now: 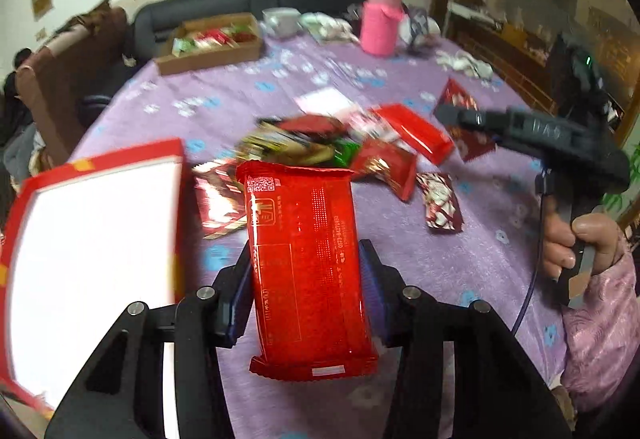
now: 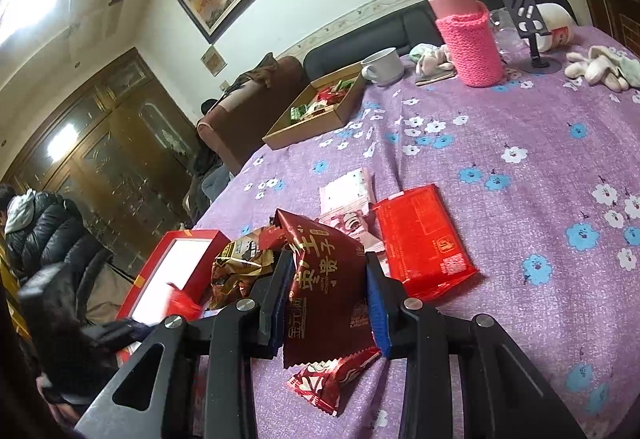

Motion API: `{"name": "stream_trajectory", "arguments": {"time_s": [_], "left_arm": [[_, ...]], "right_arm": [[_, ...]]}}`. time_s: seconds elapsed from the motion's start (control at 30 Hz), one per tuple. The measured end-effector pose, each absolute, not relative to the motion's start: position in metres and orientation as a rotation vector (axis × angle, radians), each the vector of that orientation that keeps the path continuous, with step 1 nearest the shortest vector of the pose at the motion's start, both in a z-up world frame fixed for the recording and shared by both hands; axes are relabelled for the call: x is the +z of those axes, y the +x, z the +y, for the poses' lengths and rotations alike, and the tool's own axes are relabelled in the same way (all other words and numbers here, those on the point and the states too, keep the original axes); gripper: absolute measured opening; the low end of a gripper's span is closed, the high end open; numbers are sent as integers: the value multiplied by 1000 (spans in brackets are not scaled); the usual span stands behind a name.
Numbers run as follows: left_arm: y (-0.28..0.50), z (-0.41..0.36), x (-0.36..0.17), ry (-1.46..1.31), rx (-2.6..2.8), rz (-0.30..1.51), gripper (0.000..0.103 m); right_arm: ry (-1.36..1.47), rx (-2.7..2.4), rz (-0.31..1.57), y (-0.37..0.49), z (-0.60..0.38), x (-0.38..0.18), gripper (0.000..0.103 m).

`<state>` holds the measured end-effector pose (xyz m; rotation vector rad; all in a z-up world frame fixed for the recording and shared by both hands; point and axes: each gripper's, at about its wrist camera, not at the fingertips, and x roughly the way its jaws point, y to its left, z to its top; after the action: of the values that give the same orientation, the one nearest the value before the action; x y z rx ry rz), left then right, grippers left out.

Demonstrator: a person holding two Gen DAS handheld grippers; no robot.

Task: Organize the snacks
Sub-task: 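Carry both packets over the white tray and open both tools to drop them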

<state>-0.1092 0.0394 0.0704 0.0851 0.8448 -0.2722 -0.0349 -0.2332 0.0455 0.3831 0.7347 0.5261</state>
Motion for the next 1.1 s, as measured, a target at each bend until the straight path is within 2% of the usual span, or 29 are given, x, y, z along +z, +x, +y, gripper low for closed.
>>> {"name": "stream_trajectory", "arguments": {"time_s": [0.33, 0.53, 0.77, 0.83, 0.87, 0.93, 1.0, 1.1], "left_arm": [[-108, 126, 87, 24, -75, 779, 47], [-107, 167, 78, -4, 14, 792, 47], [-112, 199, 72, -20, 92, 782, 47], [-117, 201, 74, -7, 113, 763, 51], [-118, 203, 76, -3, 116, 753, 57], [-119, 204, 77, 5, 121, 736, 66], [-118, 199, 77, 20, 108, 728, 67], [-116, 184, 75, 56, 81, 734, 67]], "right_arm": [[343, 639, 777, -41, -174, 48, 34], [241, 796, 796, -49, -85, 67, 34], [156, 933, 845, -62, 8, 61, 35], [146, 948, 859, -64, 21, 58, 37], [147, 954, 864, -63, 24, 57, 38], [167, 968, 876, -62, 26, 55, 48], [199, 964, 867, -60, 20, 55, 54], [239, 920, 845, -52, 2, 55, 54]]}}
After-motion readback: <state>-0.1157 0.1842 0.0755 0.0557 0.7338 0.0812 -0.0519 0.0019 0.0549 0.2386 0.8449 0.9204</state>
